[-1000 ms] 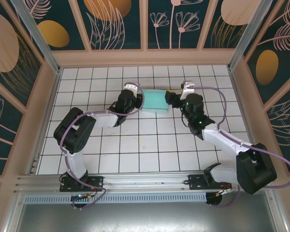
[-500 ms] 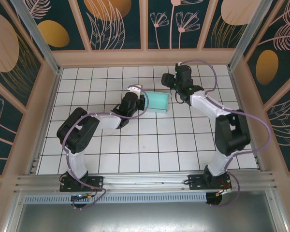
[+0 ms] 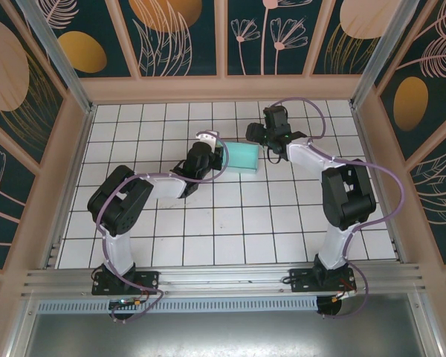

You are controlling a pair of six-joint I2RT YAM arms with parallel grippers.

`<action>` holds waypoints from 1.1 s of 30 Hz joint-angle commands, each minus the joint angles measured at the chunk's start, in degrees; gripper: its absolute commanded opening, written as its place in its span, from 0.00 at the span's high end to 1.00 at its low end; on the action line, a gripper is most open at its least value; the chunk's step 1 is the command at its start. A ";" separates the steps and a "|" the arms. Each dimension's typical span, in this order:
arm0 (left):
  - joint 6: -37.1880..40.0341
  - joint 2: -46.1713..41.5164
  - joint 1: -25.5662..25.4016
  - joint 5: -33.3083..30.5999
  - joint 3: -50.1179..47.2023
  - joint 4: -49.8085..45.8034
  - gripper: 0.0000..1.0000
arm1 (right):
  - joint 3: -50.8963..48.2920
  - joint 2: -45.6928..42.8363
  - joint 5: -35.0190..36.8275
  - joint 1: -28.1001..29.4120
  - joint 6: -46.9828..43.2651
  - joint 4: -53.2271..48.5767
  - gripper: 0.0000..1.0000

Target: Fold the paper box

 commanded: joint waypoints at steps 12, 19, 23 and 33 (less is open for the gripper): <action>-2.61 -8.73 -0.13 4.02 -8.49 -0.40 0.40 | -0.99 1.09 -0.03 0.41 0.72 0.34 0.33; -3.30 -18.83 -0.14 4.34 -14.75 0.74 0.27 | -2.93 -0.11 -0.25 0.90 -0.75 0.82 0.33; -3.83 -23.35 -0.10 4.20 -14.34 -1.34 0.22 | -4.22 -0.57 -0.35 1.40 -1.99 1.00 0.33; -5.61 -22.43 0.24 3.08 -2.67 -11.69 0.17 | -6.84 -2.21 0.59 1.73 -2.53 1.66 0.33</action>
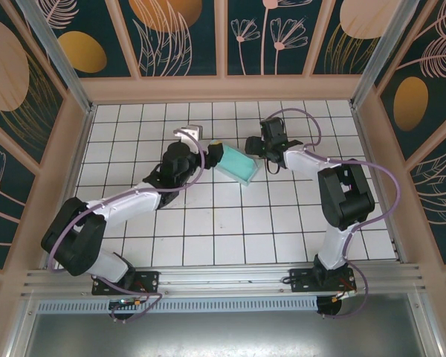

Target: Fold the paper box

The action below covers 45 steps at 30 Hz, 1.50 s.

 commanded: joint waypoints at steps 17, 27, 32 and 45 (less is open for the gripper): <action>-5.38 -0.70 4.30 -0.90 -1.42 -4.73 0.17 | 1.06 -8.87 -13.10 -1.81 -3.83 1.56 0.33; -8.86 -2.94 8.33 0.75 -9.29 -2.11 0.16 | 7.16 -3.64 -17.03 3.99 -15.78 -6.49 0.50; -8.09 -3.71 8.78 0.05 -10.05 -2.37 0.16 | 7.75 -1.01 -16.83 5.97 -18.35 -8.04 0.54; -6.82 -4.49 9.75 -0.01 -8.87 -4.42 0.16 | 7.06 1.10 -15.30 9.18 -20.15 -9.30 0.48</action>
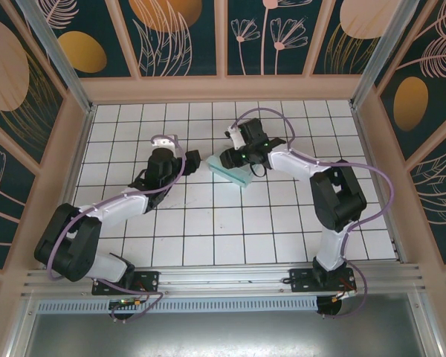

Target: Fold the paper box

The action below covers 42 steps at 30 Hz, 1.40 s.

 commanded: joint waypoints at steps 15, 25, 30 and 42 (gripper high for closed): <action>10.24 20.53 1.77 19.56 29.60 -20.80 0.27 | -18.89 -18.47 8.13 -5.55 23.78 15.63 0.38; 12.18 27.49 1.73 25.90 31.88 -25.81 0.58 | -27.14 -17.32 -1.67 -7.96 32.89 18.52 0.39; 11.24 26.76 1.78 25.11 29.03 -24.84 0.62 | -26.97 -13.81 -1.29 -8.87 32.62 19.59 0.41; 7.56 24.36 1.77 25.66 20.16 -20.14 0.66 | -22.61 -5.49 -3.92 -12.56 29.07 19.39 0.54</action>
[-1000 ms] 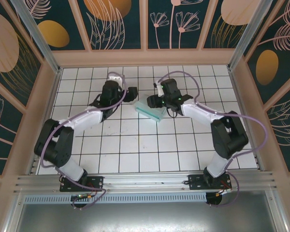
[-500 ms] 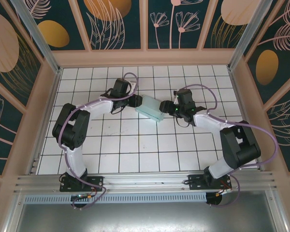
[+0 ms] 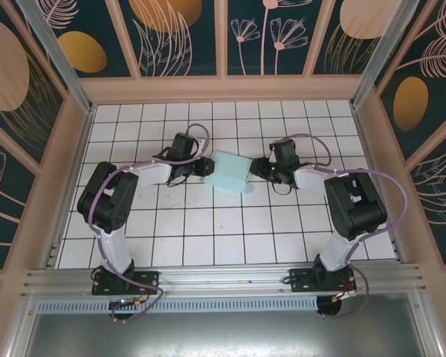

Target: Fold the paper box

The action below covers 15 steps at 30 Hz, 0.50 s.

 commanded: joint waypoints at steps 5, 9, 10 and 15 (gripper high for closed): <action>-2.97 -1.97 0.33 2.66 -3.23 2.22 0.68 | 6.41 5.43 -1.71 -1.29 -3.81 -0.52 0.56; -3.83 -1.88 0.31 3.18 -3.22 3.05 0.70 | 8.68 6.65 -1.79 -2.58 -4.78 -1.69 0.56; -4.01 -2.16 0.31 3.09 -3.19 3.38 0.70 | 8.97 5.79 -1.46 -2.87 -5.14 -1.71 0.56; -5.55 -4.57 0.31 2.05 -3.34 6.10 0.52 | 8.40 0.60 2.69 -3.27 -6.26 -1.36 0.46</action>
